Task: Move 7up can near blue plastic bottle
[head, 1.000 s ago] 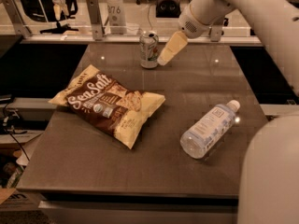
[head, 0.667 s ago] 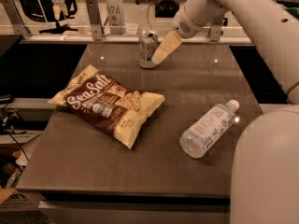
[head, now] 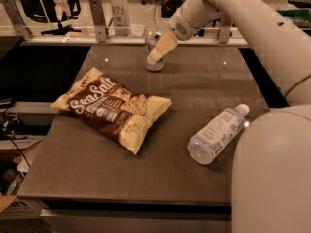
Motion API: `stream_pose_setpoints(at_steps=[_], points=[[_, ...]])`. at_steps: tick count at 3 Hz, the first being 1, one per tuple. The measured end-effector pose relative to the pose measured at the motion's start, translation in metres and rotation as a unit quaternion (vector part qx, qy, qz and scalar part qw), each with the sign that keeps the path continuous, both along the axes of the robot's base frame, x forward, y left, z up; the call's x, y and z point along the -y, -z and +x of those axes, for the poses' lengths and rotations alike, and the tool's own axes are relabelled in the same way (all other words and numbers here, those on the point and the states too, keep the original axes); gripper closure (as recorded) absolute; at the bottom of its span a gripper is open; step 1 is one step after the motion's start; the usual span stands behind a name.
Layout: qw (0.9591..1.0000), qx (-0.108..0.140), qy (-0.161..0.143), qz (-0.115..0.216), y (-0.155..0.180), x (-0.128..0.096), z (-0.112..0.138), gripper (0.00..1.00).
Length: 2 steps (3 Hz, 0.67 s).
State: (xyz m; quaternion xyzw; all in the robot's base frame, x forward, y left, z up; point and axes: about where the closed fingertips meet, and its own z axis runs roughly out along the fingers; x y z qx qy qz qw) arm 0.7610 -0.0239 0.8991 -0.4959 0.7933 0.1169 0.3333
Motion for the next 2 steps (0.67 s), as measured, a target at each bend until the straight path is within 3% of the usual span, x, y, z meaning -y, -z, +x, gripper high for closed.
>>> stream_pose_setpoints(at_steps=[2], points=[[0.9997, 0.000, -0.006, 0.025, 0.0057, -0.0203, 0.0103, 0.00]])
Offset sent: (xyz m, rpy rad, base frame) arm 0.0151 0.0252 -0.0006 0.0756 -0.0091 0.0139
